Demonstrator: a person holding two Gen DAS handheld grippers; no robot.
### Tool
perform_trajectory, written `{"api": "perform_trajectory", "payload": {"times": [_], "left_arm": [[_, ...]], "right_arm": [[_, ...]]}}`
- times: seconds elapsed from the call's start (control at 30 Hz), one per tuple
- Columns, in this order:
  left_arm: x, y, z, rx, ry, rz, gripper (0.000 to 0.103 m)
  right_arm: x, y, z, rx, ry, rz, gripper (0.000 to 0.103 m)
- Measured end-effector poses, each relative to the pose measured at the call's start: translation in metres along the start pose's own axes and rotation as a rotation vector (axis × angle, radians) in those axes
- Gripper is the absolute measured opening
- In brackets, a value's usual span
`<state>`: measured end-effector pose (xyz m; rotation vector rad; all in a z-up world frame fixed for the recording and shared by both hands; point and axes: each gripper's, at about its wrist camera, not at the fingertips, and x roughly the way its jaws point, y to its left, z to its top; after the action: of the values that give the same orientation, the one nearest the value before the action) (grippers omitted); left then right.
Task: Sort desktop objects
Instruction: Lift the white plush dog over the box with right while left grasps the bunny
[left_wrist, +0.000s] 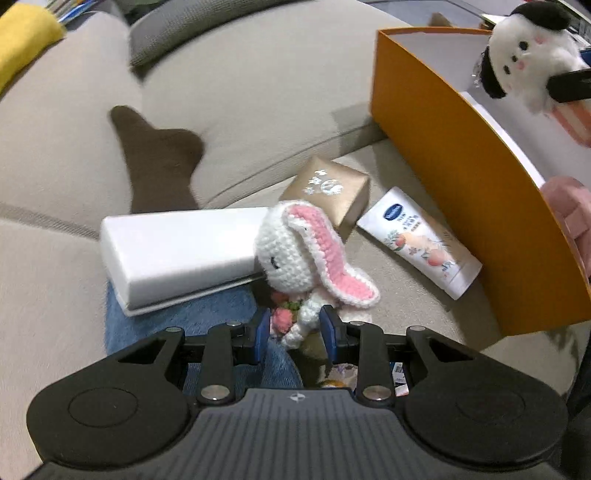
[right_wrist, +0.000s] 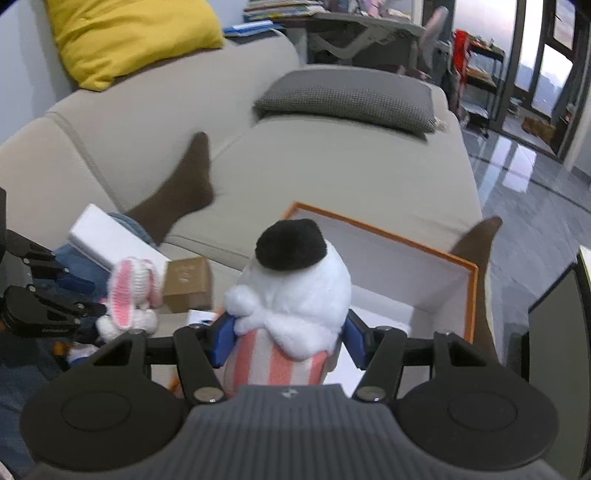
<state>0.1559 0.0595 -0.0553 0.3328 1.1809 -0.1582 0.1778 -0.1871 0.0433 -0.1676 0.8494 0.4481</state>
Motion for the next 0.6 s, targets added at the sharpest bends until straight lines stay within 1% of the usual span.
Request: {"api": "perform_trajectory", "payload": {"times": [0.03, 0.1, 0.13, 0.2, 0.27, 0.4, 0.5, 0.6], "left_arm": [[0.0, 0.0, 0.002, 0.007, -0.007, -0.012, 0.038], [0.003, 0.0, 0.005, 0.024, -0.019, -0.043, 0.062], [0.006, 0.001, 0.006, 0.022, -0.017, -0.061, 0.065], [0.014, 0.003, 0.009, -0.002, -0.003, -0.112, 0.067], [0.019, 0.003, 0.011, -0.027, -0.005, -0.14, 0.076], [0.026, 0.002, 0.012, -0.061, -0.002, -0.194, 0.077], [0.034, 0.002, 0.011, -0.115, 0.009, -0.244, 0.077], [0.037, 0.0, 0.009, -0.142, -0.005, -0.25, 0.076]], "right_arm": [[0.003, -0.004, -0.002, 0.008, 0.01, -0.008, 0.062], [0.009, -0.01, -0.004, 0.02, 0.027, -0.018, 0.062], [0.011, -0.012, -0.005, 0.025, 0.034, -0.02, 0.062], [0.014, -0.015, -0.008, 0.034, 0.049, -0.022, 0.062], [0.017, -0.018, -0.01, 0.042, 0.058, -0.022, 0.062], [0.02, -0.021, -0.012, 0.051, 0.068, -0.023, 0.062], [0.022, -0.025, -0.015, 0.055, 0.076, -0.02, 0.062], [0.025, -0.031, -0.02, 0.07, 0.09, -0.024, 0.062]]}}
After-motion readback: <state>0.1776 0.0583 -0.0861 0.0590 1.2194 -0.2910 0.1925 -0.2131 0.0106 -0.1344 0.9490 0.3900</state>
